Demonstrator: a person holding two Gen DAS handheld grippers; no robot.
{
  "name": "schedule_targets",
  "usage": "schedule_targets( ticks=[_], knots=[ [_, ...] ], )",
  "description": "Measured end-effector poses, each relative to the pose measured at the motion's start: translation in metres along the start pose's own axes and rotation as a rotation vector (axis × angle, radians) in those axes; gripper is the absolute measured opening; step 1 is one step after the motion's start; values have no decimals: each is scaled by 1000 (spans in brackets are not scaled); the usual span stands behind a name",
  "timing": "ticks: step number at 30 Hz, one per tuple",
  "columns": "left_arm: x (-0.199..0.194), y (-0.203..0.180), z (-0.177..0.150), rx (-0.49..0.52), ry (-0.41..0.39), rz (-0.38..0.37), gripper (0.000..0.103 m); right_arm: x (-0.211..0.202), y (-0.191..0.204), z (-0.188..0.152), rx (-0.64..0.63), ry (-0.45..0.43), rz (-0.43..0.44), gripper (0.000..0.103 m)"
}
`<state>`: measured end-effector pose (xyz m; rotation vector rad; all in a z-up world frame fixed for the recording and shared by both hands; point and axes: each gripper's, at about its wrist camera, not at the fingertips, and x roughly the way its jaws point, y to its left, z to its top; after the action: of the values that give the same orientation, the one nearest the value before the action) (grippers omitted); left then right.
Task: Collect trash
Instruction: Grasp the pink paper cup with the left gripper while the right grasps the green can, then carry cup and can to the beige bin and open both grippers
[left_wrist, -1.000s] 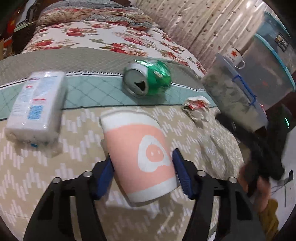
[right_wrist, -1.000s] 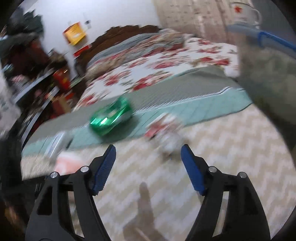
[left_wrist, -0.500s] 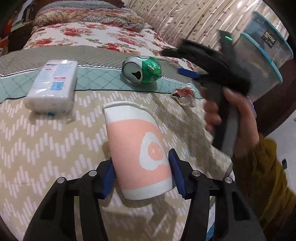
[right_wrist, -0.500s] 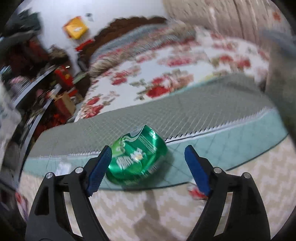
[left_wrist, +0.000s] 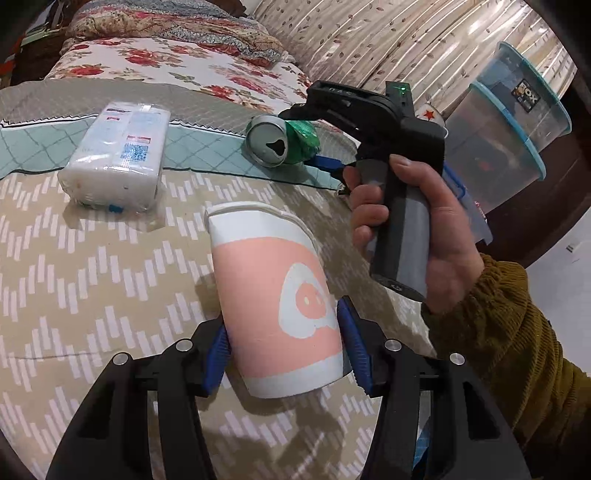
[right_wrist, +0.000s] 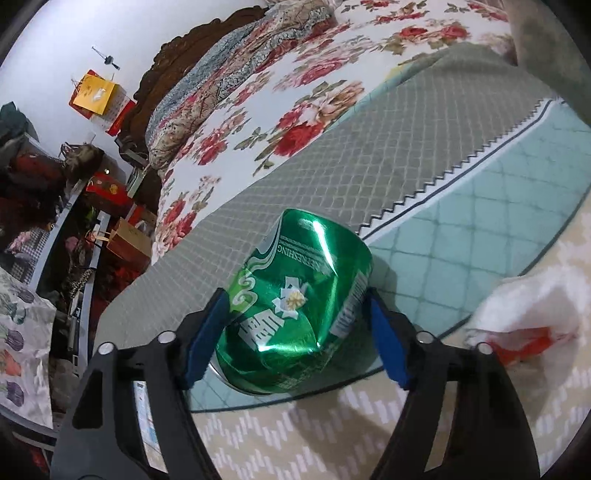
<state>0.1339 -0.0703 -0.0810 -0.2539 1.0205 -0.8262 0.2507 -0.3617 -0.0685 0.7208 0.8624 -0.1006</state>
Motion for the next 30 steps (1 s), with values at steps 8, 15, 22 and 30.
schedule_targets(
  ticks=[8, 15, 22, 30],
  knots=[
    [-5, 2, -3, -11, -23, -2, 51, -11, 31, -11, -128, -6, 99, 19],
    [-13, -2, -4, 22, -55, -1, 51, -79, 28, -46, -235, -69, 117, 19],
    [-18, -26, -4, 42, -42, -23, 51, -162, -18, -109, -310, -135, 99, 19],
    [17, -114, 9, 195, 29, -65, 52, -235, -119, -142, -166, -267, 37, 19]
  ],
)
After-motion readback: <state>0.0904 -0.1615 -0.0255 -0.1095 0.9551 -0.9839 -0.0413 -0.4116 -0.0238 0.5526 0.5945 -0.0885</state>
